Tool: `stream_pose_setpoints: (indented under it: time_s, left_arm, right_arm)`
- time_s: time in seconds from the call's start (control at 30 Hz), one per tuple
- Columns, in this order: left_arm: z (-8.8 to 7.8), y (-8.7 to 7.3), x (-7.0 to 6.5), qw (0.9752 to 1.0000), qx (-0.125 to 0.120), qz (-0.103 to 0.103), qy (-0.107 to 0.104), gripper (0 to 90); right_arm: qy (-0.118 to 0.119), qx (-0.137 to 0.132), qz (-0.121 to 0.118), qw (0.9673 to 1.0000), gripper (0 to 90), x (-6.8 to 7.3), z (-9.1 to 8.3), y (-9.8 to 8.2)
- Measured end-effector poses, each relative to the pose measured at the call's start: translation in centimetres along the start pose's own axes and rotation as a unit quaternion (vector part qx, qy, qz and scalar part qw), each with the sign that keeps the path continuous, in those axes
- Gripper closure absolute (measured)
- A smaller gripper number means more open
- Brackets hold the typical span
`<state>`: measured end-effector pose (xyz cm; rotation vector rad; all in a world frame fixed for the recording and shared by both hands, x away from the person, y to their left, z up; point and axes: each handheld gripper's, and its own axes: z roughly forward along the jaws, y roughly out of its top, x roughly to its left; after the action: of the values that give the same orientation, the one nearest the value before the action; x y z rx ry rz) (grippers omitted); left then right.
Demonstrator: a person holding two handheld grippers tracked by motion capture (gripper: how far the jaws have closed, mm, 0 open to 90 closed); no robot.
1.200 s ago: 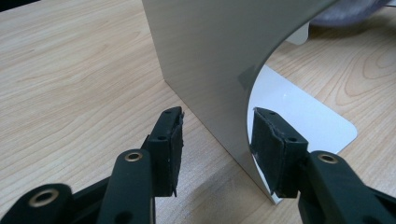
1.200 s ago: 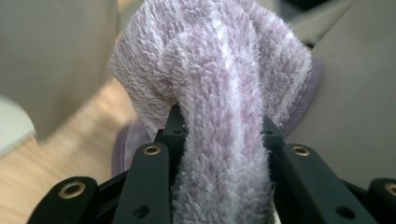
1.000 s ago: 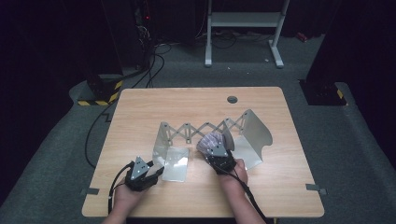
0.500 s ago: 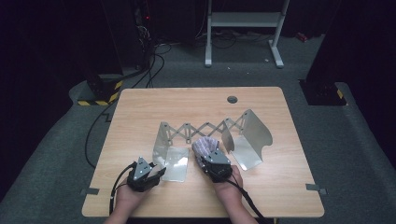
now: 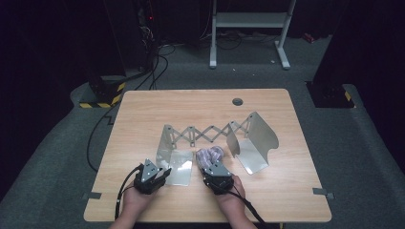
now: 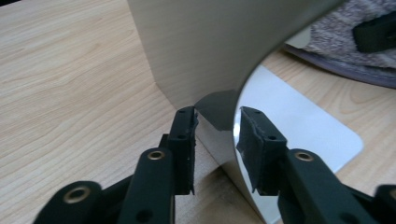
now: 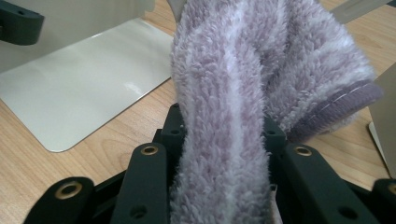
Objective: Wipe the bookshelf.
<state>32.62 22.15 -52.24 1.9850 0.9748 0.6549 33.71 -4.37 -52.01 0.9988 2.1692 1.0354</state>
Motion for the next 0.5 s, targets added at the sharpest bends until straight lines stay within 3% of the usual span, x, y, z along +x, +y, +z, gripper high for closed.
stream_pose_setpoints:
  time_s: [0.27, 0.5]
  left_arm:
    - [-0.1, 0.0, -0.1, 1.0, 0.002, 0.001, 0.003, 70.1]
    - [-0.2, -0.1, -0.2, 1.0, 0.001, 0.006, 0.003, 70.1]
  right_arm:
    - [0.009, -0.004, 0.014, 0.9999, 65.0, -0.1, 0.0, 0.1]
    - [0.034, -0.046, 0.024, 0.998, 65.3, 0.0, -1.6, 2.2]
